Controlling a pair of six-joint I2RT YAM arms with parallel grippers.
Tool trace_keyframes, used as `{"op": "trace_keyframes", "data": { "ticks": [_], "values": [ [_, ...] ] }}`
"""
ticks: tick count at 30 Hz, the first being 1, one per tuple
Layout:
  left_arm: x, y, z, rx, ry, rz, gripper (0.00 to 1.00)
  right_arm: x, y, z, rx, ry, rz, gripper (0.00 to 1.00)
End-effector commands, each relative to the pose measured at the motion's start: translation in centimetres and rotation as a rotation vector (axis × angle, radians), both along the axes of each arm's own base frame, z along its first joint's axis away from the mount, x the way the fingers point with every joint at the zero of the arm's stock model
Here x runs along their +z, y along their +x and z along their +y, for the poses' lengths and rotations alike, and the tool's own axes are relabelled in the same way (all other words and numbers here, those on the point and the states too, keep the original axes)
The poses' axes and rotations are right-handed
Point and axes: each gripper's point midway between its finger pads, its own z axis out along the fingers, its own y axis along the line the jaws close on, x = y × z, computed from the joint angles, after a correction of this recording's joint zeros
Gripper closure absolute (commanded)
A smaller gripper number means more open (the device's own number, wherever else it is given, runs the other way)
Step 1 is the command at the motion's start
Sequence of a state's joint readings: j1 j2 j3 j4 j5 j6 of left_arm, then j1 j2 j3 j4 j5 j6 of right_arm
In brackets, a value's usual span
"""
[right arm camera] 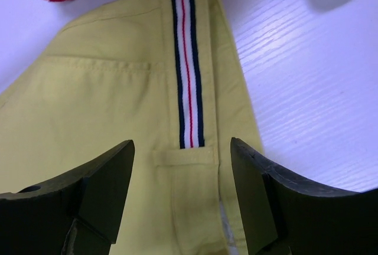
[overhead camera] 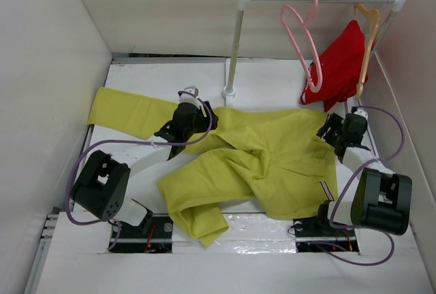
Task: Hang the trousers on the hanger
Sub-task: Flatten out the trousers at the center of the board.
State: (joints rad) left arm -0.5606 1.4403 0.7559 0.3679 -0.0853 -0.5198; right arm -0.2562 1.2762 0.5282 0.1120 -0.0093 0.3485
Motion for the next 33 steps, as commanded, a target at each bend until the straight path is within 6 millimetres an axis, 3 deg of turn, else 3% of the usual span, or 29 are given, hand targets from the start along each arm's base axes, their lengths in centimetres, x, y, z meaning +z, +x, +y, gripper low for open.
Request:
{"op": "trace_keyframes", "data": {
  "ticks": [1,5,6,7,11,17,23,27,31,33],
  "values": [
    [0.3,0.2,0.4,-0.020,0.034,-0.057,0.38,2.1,2.9,-1.8,-0.054,-0.006,-0.082,0.28],
    [1.3,-0.8,-0.1,-0.070,0.003,-0.063,0.38,0.2,4.3,-1.7,-0.011,0.036,0.008,0.34],
    [2.9,-1.0,-0.2,-0.076,-0.026,-0.101,0.38,-0.2,5.0,-1.8,0.010,0.059,0.028,0.35],
    [2.8,-1.5,0.1,-0.077,-0.031,-0.106,0.38,-0.6,5.0,-1.6,0.026,0.061,0.048,0.36],
    [4.1,-2.0,1.1,-0.045,-0.048,-0.154,0.39,-0.7,5.3,-1.6,0.043,0.083,0.057,0.55],
    [3.7,-1.8,1.5,-0.021,-0.028,-0.139,0.39,-1.1,4.6,-3.2,0.027,0.102,0.130,0.54],
    [3.7,-1.7,1.8,-0.003,-0.019,-0.137,0.39,-1.9,4.2,-4.0,0.093,0.043,0.262,0.42],
    [3.5,-1.6,2.3,0.024,-0.014,-0.144,0.39,-2.6,5.3,-4.5,0.170,0.034,0.359,0.43],
    [3.5,-1.5,2.3,0.026,-0.009,-0.134,0.39,-2.9,4.6,-5.7,0.143,-0.003,0.442,0.44],
    [4.0,-1.6,2.4,0.028,-0.013,-0.141,0.39,-3.1,5.0,-5.1,0.181,-0.018,0.477,0.48]
  ]
}}
